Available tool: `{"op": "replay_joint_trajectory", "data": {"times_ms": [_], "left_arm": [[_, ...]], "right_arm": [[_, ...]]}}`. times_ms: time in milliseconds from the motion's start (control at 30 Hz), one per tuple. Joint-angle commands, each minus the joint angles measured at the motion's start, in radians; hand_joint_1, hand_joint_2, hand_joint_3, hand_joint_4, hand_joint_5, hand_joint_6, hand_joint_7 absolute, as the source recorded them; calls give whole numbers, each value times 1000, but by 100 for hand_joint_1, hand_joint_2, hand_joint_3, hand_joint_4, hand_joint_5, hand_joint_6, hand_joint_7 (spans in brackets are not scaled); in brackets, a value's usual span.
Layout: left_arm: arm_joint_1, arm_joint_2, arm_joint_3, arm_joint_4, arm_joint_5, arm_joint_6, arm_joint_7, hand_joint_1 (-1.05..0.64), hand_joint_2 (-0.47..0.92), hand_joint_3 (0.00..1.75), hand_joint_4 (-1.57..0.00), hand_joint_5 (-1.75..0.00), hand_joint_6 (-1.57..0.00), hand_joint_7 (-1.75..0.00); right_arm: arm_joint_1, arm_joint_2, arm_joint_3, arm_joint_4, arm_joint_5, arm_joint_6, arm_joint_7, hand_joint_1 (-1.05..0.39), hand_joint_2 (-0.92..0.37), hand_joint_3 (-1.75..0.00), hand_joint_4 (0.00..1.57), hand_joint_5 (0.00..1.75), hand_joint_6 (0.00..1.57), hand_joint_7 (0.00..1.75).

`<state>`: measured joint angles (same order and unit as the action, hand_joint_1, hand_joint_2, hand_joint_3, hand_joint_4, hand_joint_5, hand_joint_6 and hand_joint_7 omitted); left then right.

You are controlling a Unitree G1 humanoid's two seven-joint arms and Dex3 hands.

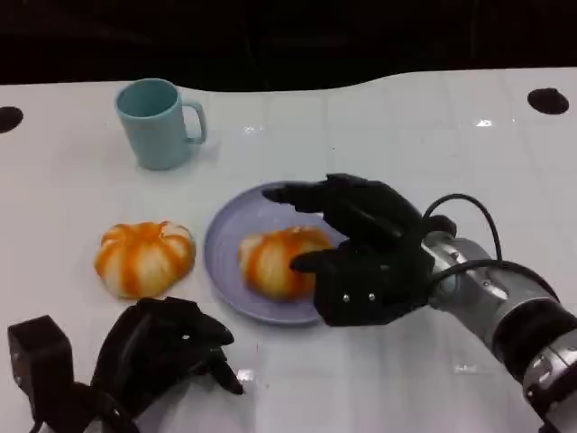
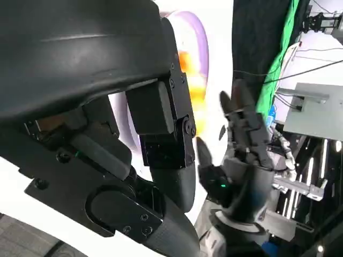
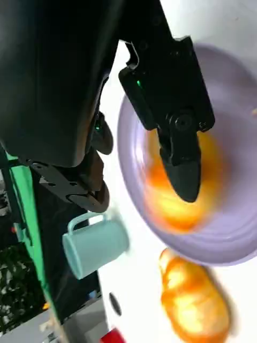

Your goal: Grasp the bread from the table and place it into the plate.

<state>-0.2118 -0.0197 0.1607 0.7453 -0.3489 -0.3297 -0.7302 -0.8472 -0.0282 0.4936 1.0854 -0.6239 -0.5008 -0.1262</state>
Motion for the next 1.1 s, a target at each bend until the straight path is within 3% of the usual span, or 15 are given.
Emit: {"op": "replay_joint_trajectory", "data": {"times_ms": [33, 400, 500, 667, 833, 1100], "left_arm": [[13, 8, 2, -7, 5, -4, 11, -105, 74, 0, -157, -59, -157, -19], [5, 5, 5, 2, 7, -4, 17, -105, 74, 0, -157, -59, -157, -19], [3, 6, 3, 6, 11, -10, 22, -105, 74, 0, -157, -59, -157, -19], [3, 5, 3, 3, 11, -8, 25, -105, 74, 0, -157, -59, -157, -19], [-1, 6, 4, 10, 11, -8, 22, -105, 74, 0, -157, -59, -157, -19], [-5, 3, 4, 12, 10, -3, 25, -105, 74, 0, -157, -59, -157, -20]], "right_arm": [[35, -39, -22, -61, 38, -3, 49, -74, -92, -29, 2, 30, 23, 0], [177, -137, -64, -261, 79, -49, 75, -67, -92, -20, 10, 41, 29, 3], [227, -156, -83, -309, 83, -66, 45, -62, -92, -18, 15, 44, 33, 4], [321, -183, -120, -364, 75, -172, -70, -46, -92, -8, 35, 53, 50, 11], [396, -218, -140, -423, 51, -246, -152, -35, -92, -8, 45, 60, 61, 15], [542, -280, -206, -550, 60, -299, -193, -20, -91, -7, 61, 102, 88, 26]]}}
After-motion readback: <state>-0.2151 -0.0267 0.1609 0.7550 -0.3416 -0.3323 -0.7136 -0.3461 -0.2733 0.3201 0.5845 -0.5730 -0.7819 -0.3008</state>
